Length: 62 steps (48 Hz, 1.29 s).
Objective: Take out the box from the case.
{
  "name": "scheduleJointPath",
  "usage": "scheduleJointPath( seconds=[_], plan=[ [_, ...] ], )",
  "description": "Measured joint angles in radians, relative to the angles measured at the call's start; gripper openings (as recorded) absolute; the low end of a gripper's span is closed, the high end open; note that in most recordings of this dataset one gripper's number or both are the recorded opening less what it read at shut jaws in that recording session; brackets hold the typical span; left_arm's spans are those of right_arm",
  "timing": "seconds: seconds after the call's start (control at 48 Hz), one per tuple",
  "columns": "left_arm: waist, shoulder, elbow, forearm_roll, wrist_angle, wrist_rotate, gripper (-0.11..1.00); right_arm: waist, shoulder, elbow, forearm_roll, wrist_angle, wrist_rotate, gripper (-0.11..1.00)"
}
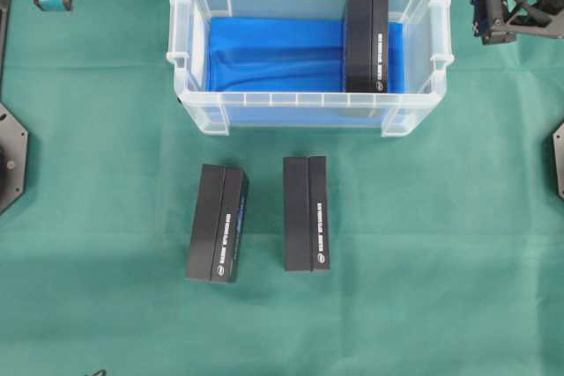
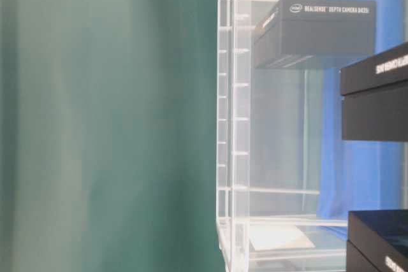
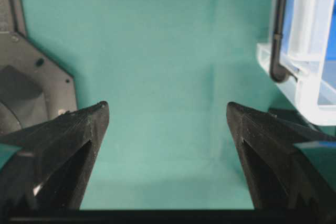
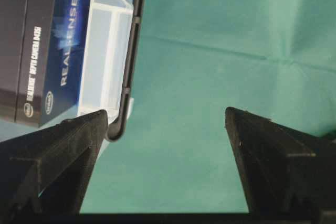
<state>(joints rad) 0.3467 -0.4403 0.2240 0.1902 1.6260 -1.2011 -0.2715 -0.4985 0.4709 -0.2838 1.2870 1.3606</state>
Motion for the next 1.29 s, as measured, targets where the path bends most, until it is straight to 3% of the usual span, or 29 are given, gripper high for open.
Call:
scheduleJointPath(
  seconds=[0.626,1.293],
  plan=[
    [0.0,0.011,0.0,-0.008,-0.005,-0.002,0.96,0.0,0.118,-0.072,0.02,-0.017,0.0,0.91],
    [0.0,0.009,0.003,-0.008,-0.005,0.028,0.96,0.017,0.408,-0.341,0.034,-0.035,0.0,0.91]
  ],
)
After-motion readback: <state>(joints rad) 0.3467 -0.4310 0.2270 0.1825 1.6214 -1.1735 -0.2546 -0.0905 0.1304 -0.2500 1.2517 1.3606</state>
